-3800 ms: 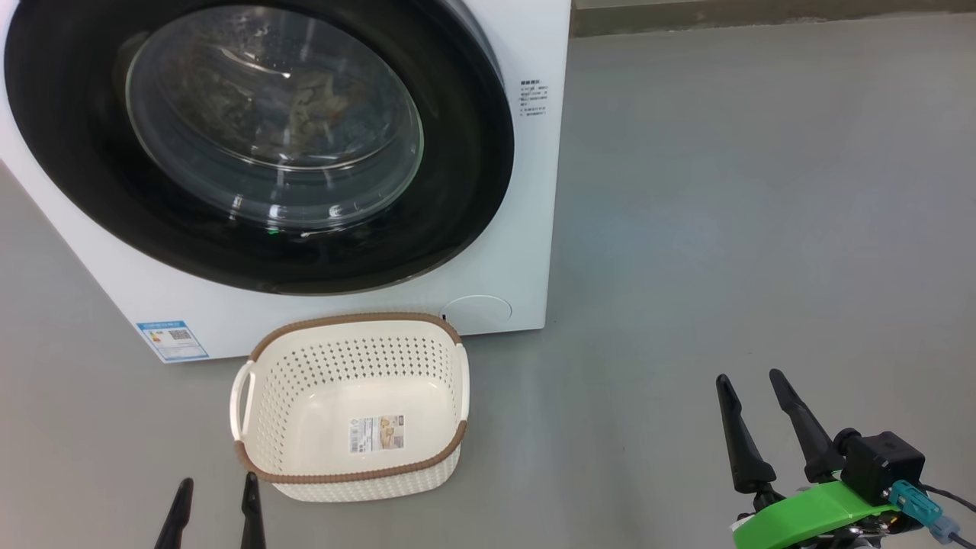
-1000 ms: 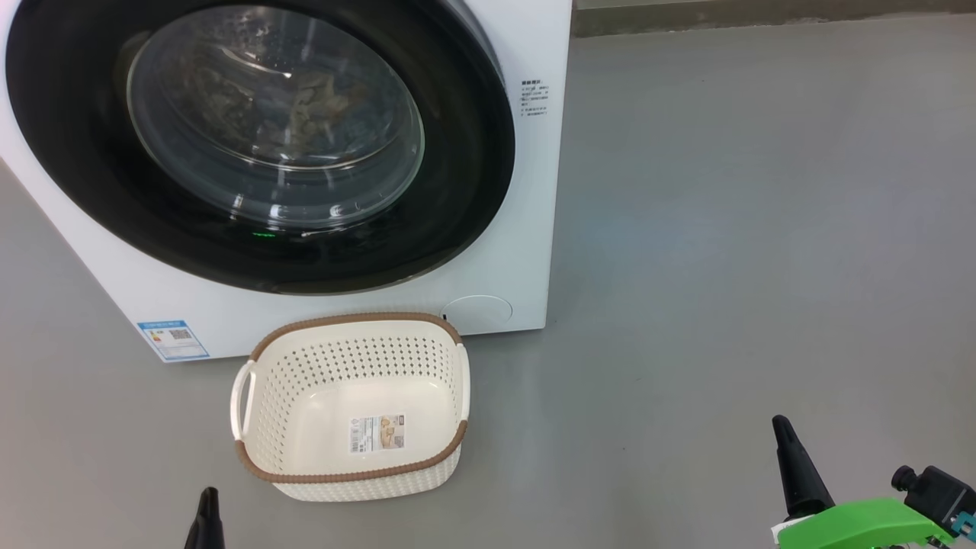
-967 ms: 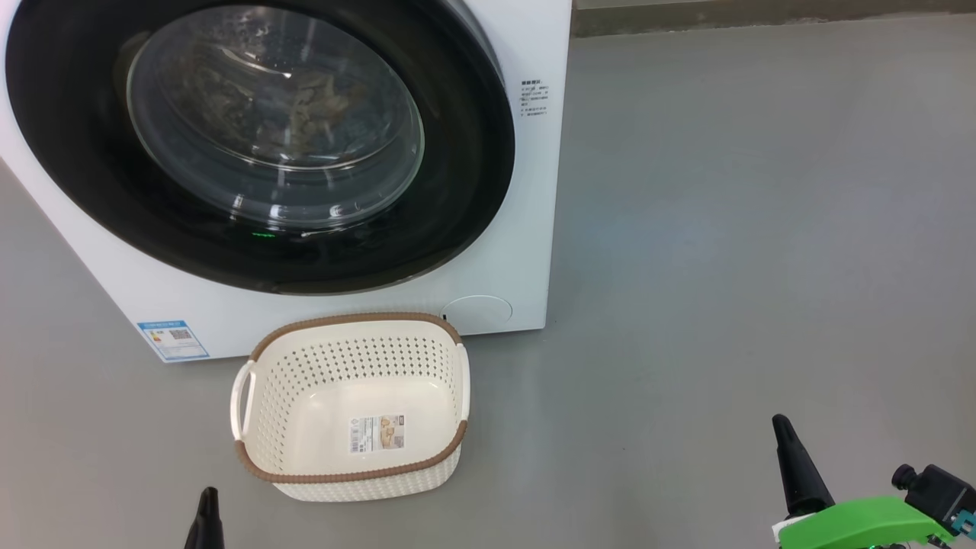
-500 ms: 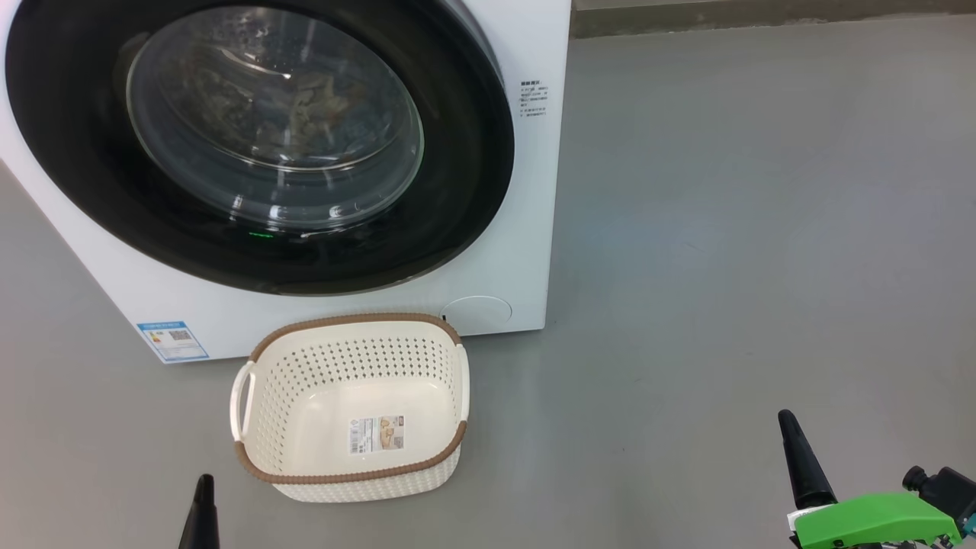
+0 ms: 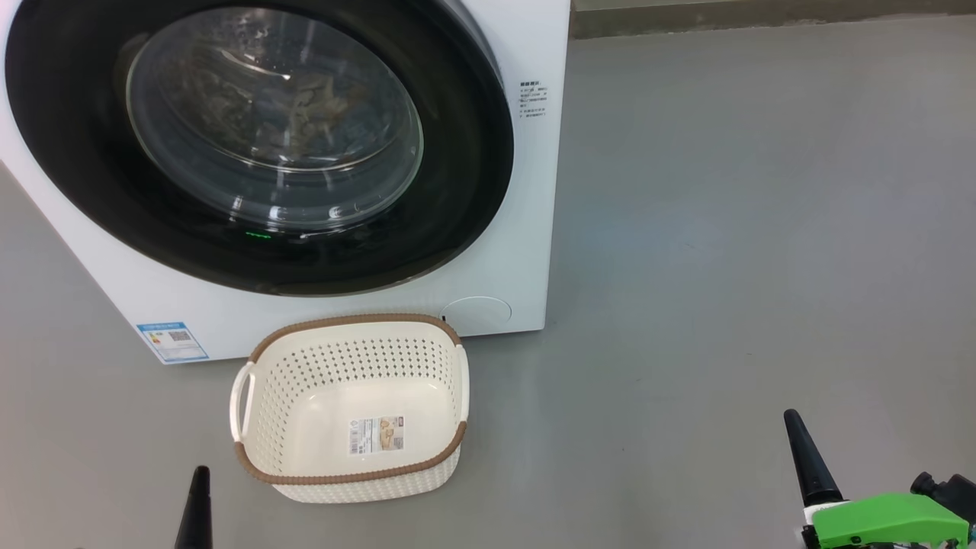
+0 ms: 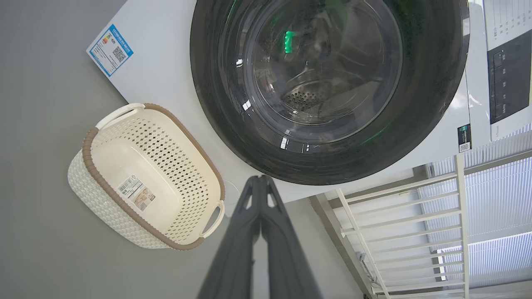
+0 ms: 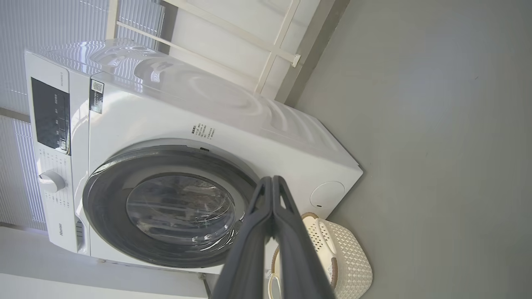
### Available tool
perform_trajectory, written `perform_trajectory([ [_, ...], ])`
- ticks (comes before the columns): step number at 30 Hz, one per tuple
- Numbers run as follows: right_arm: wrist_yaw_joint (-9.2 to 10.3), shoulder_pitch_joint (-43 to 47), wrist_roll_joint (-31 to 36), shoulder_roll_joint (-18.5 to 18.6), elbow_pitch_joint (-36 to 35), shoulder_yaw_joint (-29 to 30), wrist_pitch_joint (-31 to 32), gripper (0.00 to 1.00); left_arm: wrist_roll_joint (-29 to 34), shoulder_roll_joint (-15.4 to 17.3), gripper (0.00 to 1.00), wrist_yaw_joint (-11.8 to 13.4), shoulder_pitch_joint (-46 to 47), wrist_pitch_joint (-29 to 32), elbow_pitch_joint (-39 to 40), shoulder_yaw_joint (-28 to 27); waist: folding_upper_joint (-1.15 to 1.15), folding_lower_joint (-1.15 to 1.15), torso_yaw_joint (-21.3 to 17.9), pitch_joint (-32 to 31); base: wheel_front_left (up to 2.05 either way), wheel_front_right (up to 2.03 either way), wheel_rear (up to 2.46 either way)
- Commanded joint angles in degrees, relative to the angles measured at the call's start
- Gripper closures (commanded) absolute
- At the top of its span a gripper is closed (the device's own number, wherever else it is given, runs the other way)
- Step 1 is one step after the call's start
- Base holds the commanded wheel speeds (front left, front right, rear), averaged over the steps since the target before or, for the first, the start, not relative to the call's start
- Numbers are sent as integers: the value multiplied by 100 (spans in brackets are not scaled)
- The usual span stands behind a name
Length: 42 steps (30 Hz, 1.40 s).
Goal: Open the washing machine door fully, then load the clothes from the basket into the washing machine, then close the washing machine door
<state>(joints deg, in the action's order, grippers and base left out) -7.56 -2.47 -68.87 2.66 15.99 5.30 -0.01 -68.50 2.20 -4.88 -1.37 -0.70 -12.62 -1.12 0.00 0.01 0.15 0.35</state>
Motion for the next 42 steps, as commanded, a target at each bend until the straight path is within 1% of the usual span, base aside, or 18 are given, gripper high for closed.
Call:
perform_trajectory([
  [1,4,-274,-259,33,-172,-52,67,100,-253,122,100,-91,297,55,86,-171,0,0,-1,-1,0,0,0],
  [3,4,-277,-321,33,-173,-47,84,100,-319,123,100,-96,311,71,79,-178,0,0,-1,-2,0,0,0],
  [4,5,-283,-445,33,-174,-37,118,100,-451,125,100,-106,337,105,66,-193,0,0,-2,-3,0,0,0],
  [34,8,-368,-2298,33,-197,108,629,100,-2425,156,100,-257,736,610,-135,-414,0,0,-14,-17,0,0,0],
  [42,8,-370,-2337,32,-197,113,642,100,-2458,148,100,-260,746,630,-140,-430,0,0,-15,-17,0,0,0],
])
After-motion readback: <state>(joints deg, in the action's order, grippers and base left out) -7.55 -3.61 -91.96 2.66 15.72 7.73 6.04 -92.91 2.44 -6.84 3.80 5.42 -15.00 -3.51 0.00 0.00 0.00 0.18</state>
